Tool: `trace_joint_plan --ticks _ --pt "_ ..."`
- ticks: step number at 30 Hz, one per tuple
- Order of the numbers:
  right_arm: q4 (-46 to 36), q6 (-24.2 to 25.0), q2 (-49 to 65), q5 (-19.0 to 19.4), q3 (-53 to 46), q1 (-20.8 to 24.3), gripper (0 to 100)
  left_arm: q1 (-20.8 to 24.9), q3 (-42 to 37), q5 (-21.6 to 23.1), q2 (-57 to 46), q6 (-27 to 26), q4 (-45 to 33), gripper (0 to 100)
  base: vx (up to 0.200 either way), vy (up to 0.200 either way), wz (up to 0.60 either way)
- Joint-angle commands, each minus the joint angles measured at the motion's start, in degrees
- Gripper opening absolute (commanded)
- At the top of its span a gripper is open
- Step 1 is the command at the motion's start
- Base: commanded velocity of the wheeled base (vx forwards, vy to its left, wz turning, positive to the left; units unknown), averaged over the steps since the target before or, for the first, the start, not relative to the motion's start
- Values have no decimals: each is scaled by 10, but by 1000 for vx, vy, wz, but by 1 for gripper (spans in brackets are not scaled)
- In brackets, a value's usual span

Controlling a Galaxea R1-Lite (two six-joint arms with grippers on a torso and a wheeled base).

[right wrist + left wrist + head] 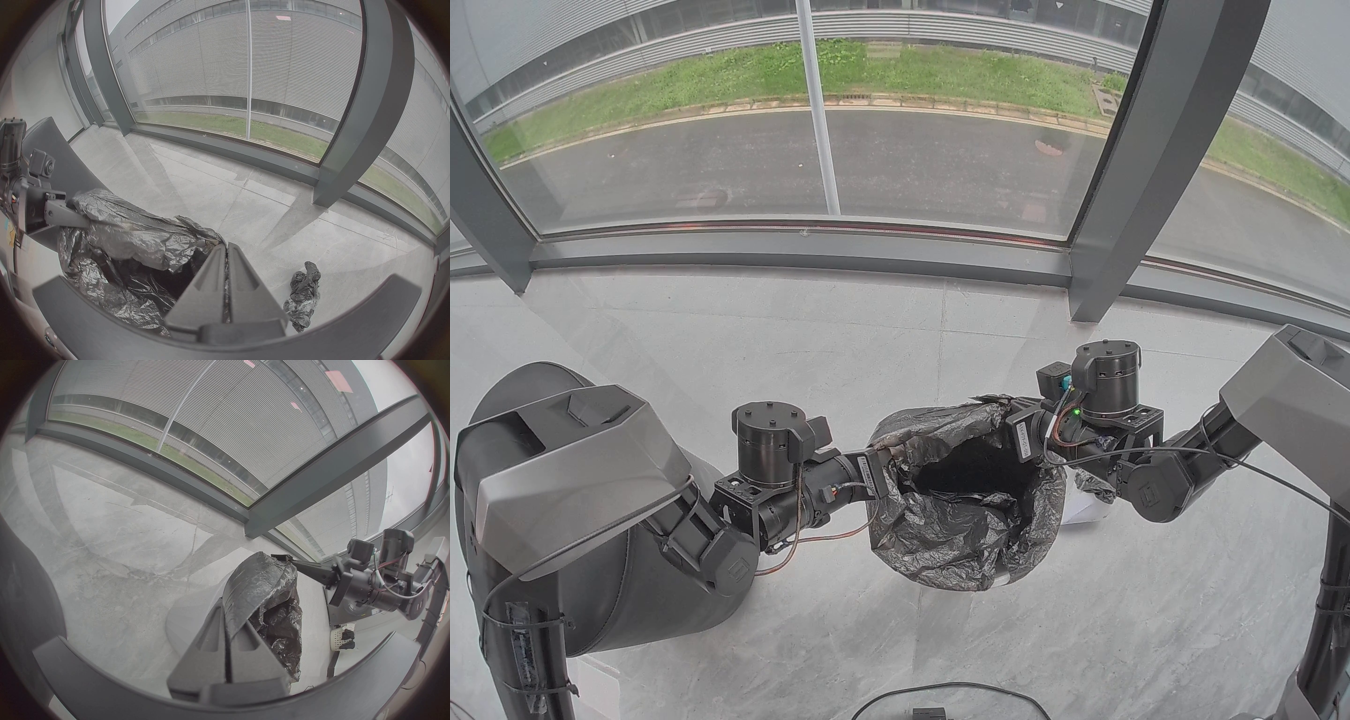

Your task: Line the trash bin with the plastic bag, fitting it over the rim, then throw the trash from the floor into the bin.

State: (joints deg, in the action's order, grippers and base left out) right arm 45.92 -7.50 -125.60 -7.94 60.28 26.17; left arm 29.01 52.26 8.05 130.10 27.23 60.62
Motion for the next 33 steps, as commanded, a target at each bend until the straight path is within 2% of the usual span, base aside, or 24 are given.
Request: trace_joint_plan --ticks 1,16,22,33 --pt "4 -1 -18 -4 4 0 0 -10 12 13 10 4 2 0 0 0 0" --pt "6 2 -35 -11 29 -2 0 -30 50 30 44 8 -3 0 0 0 0" --pt "6 30 -36 -12 41 -2 0 -33 54 34 46 9 -3 0 0 0 0" --pt "6 35 -43 -28 53 -2 0 -38 69 34 67 9 -4 0 0 0 0"
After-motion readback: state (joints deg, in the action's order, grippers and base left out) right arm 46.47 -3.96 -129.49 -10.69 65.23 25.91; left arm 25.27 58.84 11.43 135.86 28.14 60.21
